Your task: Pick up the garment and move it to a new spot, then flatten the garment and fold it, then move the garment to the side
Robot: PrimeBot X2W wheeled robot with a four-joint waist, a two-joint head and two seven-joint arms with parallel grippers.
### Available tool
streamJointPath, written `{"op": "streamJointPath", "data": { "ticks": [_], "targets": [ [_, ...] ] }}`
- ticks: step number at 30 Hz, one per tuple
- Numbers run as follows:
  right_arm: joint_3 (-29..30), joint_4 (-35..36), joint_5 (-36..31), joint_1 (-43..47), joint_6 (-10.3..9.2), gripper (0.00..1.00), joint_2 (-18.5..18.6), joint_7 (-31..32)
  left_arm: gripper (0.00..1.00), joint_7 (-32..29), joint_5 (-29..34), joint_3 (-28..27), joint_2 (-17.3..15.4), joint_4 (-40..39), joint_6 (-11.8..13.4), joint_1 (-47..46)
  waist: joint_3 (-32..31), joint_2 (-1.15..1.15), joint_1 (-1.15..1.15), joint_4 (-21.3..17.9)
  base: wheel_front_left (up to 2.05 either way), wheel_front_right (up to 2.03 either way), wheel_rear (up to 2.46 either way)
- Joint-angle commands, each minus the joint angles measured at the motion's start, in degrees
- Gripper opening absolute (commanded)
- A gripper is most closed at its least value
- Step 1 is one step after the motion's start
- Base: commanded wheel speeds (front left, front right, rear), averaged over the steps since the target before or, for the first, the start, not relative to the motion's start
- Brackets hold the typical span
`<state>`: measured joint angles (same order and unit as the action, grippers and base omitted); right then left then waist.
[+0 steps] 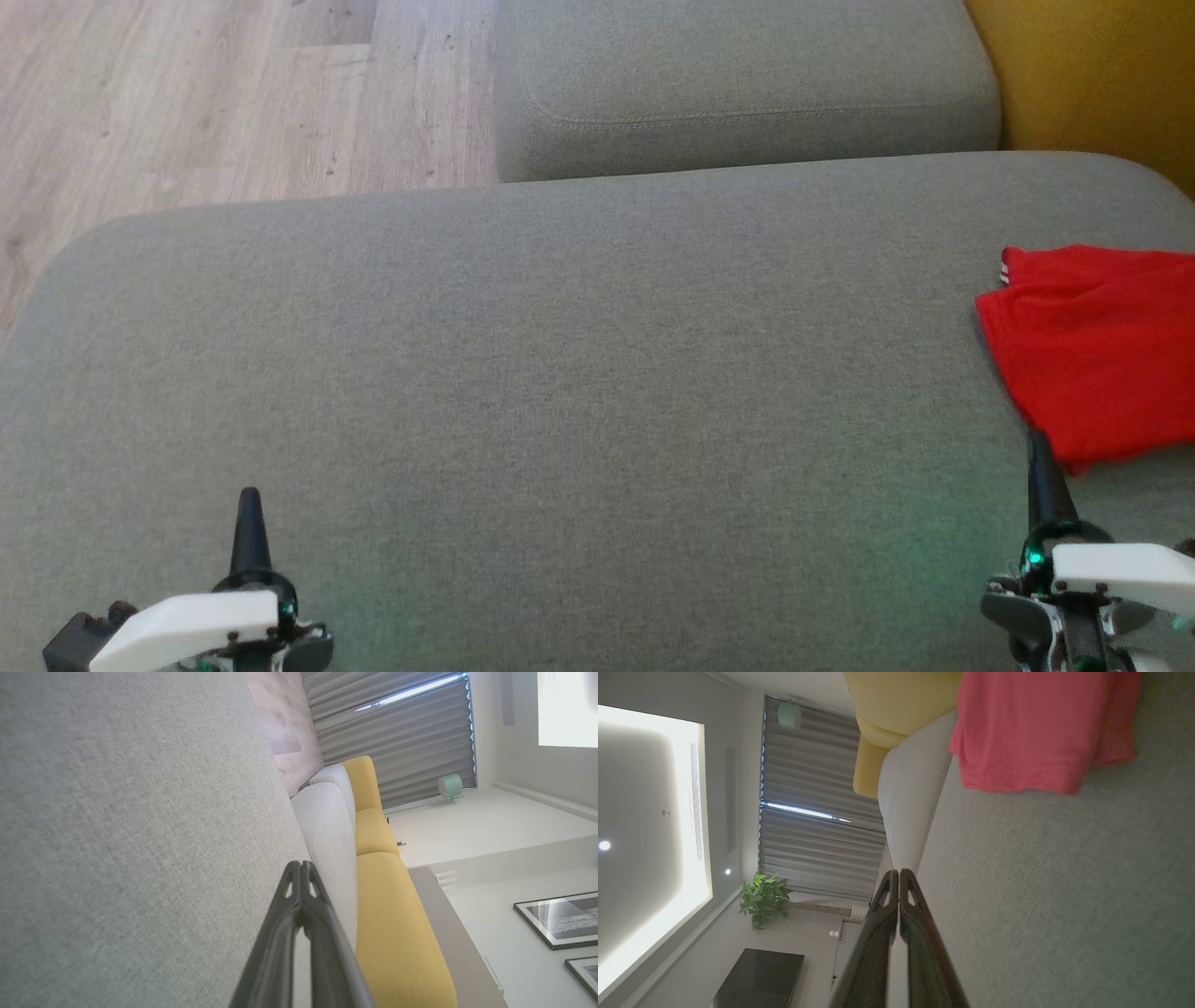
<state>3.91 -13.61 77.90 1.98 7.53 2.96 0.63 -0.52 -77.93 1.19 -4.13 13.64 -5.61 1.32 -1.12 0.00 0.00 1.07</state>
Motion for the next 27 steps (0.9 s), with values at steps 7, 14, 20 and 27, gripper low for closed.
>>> {"op": "streamJointPath", "data": {
  "ticks": [7, 14, 20, 27],
  "targets": [
    [-0.4, 1.1, 6.1, -5.0, -0.04, 0.0, 1.4, 1.7, 0.0, -1.6, -6.1, -3.2, -0.6, -0.9, -0.9, -4.6, 0.4, 0.0, 0.0, -0.4, 0.0, 0.0, 0.0],
    [0.1, 0.4, 10.9, -6.4, -0.04, 0.0, 1.4, 2.9, 0.0, -2.8, -11.0, -4.3, -0.5, -0.3, -1.4, -5.9, 0.9, 0.0, 0.0, -0.7, 0.0, 0.0, 0.0],
    [0.4, -0.1, 14.2, -7.5, -0.04, 0.0, 1.4, 3.8, 0.0, -3.6, -14.4, -5.0, -0.5, 0.1, -1.7, -6.8, 1.2, 0.0, 0.0, -0.9, 0.0, 0.0, 0.0],
    [0.7, -0.3, 15.8, -8.0, -0.04, 0.0, 1.3, 4.3, 0.0, -4.2, -16.1, -5.5, -0.3, 0.3, -1.9, -7.3, 1.3, 0.0, 0.0, -1.1, 0.0, 0.0, 0.0]
  ]
}}
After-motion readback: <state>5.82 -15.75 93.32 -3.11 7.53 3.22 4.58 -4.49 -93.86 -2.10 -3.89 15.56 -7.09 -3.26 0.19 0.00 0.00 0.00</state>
